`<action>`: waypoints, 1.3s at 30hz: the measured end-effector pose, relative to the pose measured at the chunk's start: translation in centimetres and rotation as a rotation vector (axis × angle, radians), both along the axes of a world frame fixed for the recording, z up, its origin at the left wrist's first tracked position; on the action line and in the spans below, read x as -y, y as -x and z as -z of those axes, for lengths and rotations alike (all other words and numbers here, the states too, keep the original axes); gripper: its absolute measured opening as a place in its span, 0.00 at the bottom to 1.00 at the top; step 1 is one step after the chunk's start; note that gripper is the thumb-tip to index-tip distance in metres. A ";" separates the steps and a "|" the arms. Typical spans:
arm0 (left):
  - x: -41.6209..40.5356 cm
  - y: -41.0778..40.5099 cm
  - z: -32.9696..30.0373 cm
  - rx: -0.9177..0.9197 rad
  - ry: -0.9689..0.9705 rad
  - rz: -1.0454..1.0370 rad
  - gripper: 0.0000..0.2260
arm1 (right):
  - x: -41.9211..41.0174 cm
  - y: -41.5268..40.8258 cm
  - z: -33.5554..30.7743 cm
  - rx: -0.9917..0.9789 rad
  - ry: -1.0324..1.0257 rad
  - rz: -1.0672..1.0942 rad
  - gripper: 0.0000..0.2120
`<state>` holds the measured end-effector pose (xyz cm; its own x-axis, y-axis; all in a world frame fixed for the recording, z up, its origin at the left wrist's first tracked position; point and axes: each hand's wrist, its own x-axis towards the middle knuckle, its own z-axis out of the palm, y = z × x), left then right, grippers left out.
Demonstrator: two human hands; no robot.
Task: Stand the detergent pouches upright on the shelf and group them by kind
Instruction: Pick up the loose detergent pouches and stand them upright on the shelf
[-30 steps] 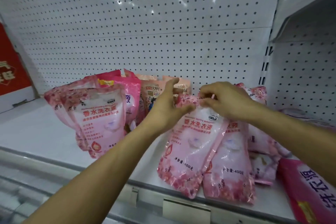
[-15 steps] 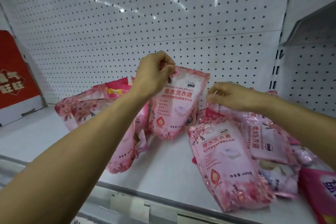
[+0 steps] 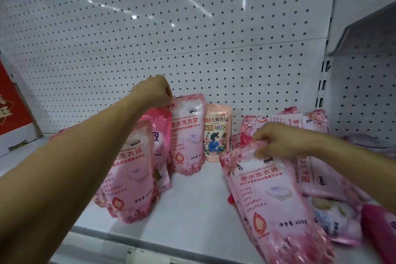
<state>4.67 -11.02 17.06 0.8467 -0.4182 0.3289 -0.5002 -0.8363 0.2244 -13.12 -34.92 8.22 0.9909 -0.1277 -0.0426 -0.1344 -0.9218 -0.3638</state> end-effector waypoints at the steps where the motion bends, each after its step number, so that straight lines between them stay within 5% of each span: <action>1: -0.6 0.1 -0.3 -0.028 -0.017 0.028 0.07 | -0.4 0.5 -0.9 0.027 -0.040 -0.011 0.06; 6: -2.8 1.5 -0.7 -0.181 0.049 0.184 0.03 | -2.9 2.1 -6.4 0.148 -0.252 -0.137 0.05; 13: -7.0 5.7 0.4 -0.094 0.021 0.248 0.25 | -7.3 -0.6 -8.6 0.500 -0.259 -0.120 0.07; 16: -8.1 6.9 1.0 -0.084 0.040 0.242 0.25 | -9.0 -3.5 -7.9 0.589 -0.280 -0.071 0.09; 27: -7.2 7.9 3.5 0.246 -0.252 0.191 0.26 | -8.9 -3.8 -5.7 0.370 -0.304 -0.089 0.15; 32: -4.2 11.0 5.7 0.557 0.027 0.482 0.16 | -1.6 1.5 -4.6 0.285 -0.127 0.077 0.16; 39: 7.8 16.1 12.9 0.154 -0.038 0.915 0.20 | 6.7 7.5 0.6 0.049 0.212 0.336 0.08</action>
